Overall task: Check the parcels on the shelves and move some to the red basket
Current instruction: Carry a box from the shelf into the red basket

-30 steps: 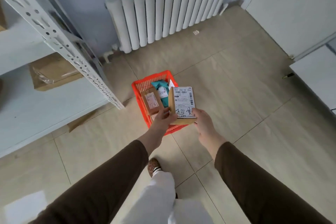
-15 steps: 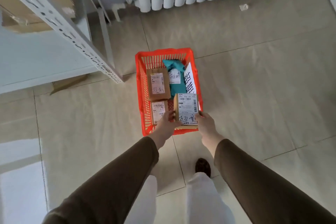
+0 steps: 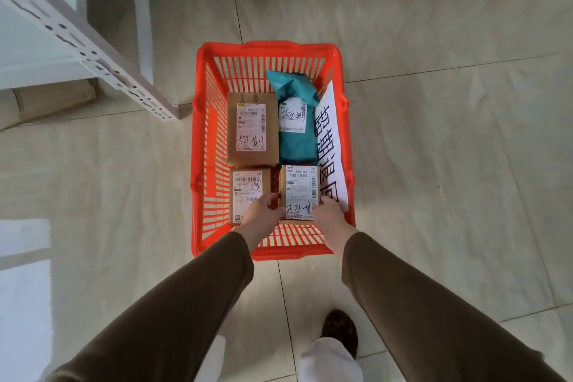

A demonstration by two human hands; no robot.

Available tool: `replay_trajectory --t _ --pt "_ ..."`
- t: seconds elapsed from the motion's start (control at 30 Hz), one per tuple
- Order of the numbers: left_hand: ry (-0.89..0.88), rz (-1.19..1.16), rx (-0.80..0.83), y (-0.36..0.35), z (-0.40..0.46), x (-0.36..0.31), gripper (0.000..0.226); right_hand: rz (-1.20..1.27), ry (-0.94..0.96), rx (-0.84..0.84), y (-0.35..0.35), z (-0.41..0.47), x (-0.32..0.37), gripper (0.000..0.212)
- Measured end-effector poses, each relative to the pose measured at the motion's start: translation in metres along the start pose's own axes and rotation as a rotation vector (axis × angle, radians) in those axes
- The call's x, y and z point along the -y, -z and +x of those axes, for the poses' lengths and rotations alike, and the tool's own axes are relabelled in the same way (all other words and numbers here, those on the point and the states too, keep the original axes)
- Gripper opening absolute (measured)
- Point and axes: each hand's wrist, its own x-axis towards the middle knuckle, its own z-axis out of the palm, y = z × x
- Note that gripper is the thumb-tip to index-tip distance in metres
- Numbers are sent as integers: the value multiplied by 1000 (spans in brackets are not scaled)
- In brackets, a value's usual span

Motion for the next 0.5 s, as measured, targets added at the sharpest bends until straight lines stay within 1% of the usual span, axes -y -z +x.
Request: replay_trajectory --t 0.07,0.13,0.27,0.4,0.5 --pt "-24 89 -29 3 6 -3 52 -17 -45 37 0 8 6 45" --pt "-15 128 -59 3 1 -1 53 -35 -44 75 -5 4 5 46" --pt "-52 209 -109 1 18 3 55 60 -47 93 -10 16 5 47" --pt "-97 362 -183 -3 27 2 41 145 -74 93 -17 29 2 45" --pt "-123 460 -211 -3 29 2 32 228 -139 117 -19 27 6 35"
